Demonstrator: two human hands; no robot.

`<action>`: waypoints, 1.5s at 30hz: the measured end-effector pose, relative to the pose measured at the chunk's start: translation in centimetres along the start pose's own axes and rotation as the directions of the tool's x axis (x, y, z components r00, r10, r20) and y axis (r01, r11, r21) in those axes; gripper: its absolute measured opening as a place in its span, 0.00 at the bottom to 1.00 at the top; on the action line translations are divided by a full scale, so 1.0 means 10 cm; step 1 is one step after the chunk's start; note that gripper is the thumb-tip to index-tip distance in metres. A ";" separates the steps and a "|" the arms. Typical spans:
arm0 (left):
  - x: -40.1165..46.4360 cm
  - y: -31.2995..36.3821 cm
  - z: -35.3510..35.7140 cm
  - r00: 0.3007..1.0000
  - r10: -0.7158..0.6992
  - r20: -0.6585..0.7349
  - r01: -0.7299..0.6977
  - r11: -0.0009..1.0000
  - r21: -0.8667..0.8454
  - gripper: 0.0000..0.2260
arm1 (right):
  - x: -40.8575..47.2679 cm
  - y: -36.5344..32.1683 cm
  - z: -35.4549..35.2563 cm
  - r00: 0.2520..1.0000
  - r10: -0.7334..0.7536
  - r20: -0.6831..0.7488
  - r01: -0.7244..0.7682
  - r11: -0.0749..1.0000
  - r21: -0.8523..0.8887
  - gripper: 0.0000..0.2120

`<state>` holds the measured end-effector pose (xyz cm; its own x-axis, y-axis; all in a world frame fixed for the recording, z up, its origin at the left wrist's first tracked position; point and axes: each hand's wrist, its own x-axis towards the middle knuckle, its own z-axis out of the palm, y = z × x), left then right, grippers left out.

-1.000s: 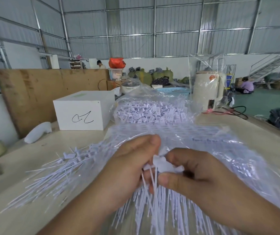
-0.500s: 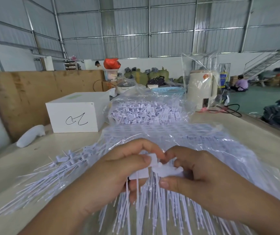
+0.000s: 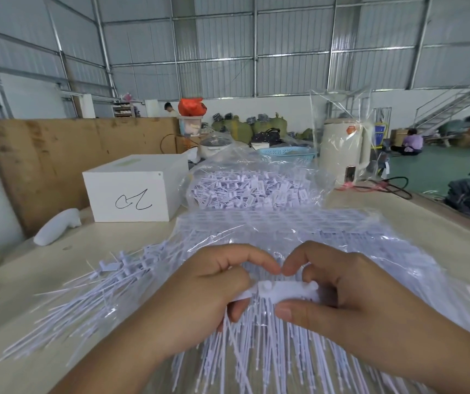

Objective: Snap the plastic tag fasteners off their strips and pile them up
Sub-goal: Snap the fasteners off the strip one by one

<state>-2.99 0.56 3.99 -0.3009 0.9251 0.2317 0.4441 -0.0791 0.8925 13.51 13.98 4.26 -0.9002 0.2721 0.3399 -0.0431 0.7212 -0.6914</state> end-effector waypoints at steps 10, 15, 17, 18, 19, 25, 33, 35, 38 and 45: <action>-0.07 0.12 -0.04 0.952 0.012 0.305 0.029 0.991 -0.130 0.07 | 0.00 -0.02 0.07 1.000 -0.012 -0.007 0.013 0.998 0.062 0.15; -0.01 0.11 -0.05 0.971 0.066 0.229 -0.046 0.995 -0.093 0.01 | -0.02 -0.04 0.00 0.994 -0.106 -0.012 0.098 0.952 -0.291 0.19; 0.01 0.09 -0.04 0.977 0.082 0.196 -0.067 0.994 -0.083 0.05 | -0.03 -0.04 -0.04 0.976 -0.216 -0.030 0.168 0.832 -0.529 0.20; 0.02 0.07 -0.03 0.982 0.095 0.163 -0.083 0.993 -0.083 0.07 | -0.02 -0.05 -0.06 0.969 -0.247 -0.025 0.181 0.771 -0.610 0.21; 0.02 0.04 -0.02 0.987 0.108 0.116 -0.098 0.991 -0.087 0.10 | -0.01 -0.07 -0.07 0.973 -0.229 -0.015 0.160 0.722 -0.673 0.23; -0.01 -0.13 0.11 0.996 0.091 -0.024 -0.093 0.994 -0.063 0.16 | 0.03 0.05 -0.16 0.996 0.085 0.038 -0.066 0.931 -0.360 0.19; -0.05 -0.11 0.45 0.888 0.037 -0.459 -0.063 0.997 -0.041 0.19 | 0.10 0.07 0.03 0.965 0.066 -0.252 -0.095 0.990 -0.105 0.13; -0.04 -0.11 0.54 0.815 0.011 -0.580 -0.055 0.997 -0.058 0.21 | 0.10 0.01 0.13 0.941 0.013 -0.338 -0.067 0.986 -0.150 0.11; -0.03 -0.14 0.56 0.768 -0.036 -0.639 -0.054 0.991 -0.121 0.23 | 0.13 -0.03 0.24 0.910 -0.002 -0.414 -0.066 0.986 -0.151 0.12; 0.03 -0.23 0.27 0.793 -0.320 -0.518 -0.066 0.801 -0.596 0.21 | 0.19 0.01 0.21 0.810 0.159 -0.564 -0.061 0.980 0.188 0.19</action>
<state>-1.84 1.98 0.91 -0.8180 0.5667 0.0987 -0.1272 -0.3454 0.9298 10.90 13.22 3.54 -0.4918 0.6945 0.5252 -0.0683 0.5705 -0.8184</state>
